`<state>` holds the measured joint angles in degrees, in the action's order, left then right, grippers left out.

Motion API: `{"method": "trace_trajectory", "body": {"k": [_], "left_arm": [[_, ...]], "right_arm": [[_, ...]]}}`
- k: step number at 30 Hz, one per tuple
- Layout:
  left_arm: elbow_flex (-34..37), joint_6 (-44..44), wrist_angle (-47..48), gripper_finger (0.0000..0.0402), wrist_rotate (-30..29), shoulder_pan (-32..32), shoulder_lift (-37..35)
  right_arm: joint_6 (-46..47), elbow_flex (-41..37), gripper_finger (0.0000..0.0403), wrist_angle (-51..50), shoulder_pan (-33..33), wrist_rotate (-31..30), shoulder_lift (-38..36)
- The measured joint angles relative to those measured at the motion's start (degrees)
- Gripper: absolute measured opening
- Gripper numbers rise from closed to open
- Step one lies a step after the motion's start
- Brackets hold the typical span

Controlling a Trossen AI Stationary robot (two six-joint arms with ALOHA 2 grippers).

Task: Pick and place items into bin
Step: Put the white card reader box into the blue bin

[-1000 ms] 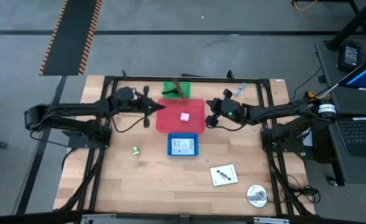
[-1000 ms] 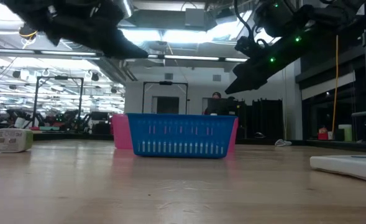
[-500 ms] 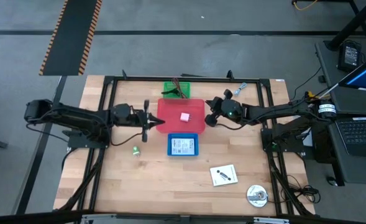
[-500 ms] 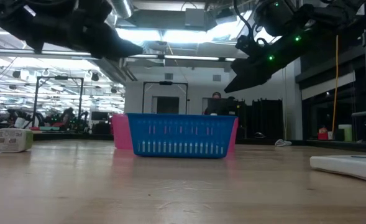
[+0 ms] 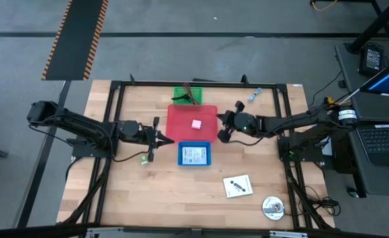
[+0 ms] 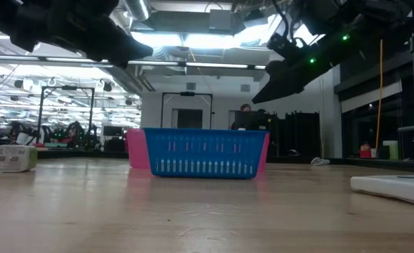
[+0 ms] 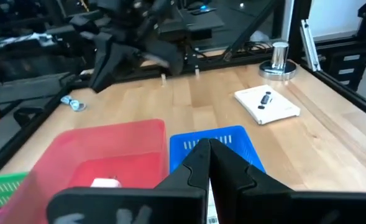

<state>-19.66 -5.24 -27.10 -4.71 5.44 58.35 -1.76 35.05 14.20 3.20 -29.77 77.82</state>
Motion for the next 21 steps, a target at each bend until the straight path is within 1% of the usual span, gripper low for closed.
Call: {"method": "trace_trajectory", "body": {"k": [3,7,9,12,16,21], "left_arm": [[0.0,1.0,0.4,0.0003,-1.5,1.6,0.1],[0.0,2.5,0.2,0.0003,-2.1,4.1,0.9],[0.0,2.6,-0.3,0.0003,-4.2,5.7,1.8],[0.0,2.6,-1.5,0.0003,-9.2,8.1,3.9],[0.0,2.5,-3.3,0.0003,-11.8,10.0,6.5],[0.0,2.6,-9.6,0.0003,-12.3,11.5,9.6]], "right_arm": [[-0.6,0.0,0.0000,0.0,-3.3,0.0,0.0],[-1.4,0.0,0.0000,0.1,-7.8,0.0,0.0],[-0.2,0.0,0.0000,0.1,-10.0,0.0,0.0],[0.1,0.0,0.0000,0.1,-12.7,0.0,0.0],[0.1,0.0,0.0000,0.1,-14.8,0.0,0.0],[0.0,0.0,0.0000,0.2,-15.3,0.0,0.0]]}}
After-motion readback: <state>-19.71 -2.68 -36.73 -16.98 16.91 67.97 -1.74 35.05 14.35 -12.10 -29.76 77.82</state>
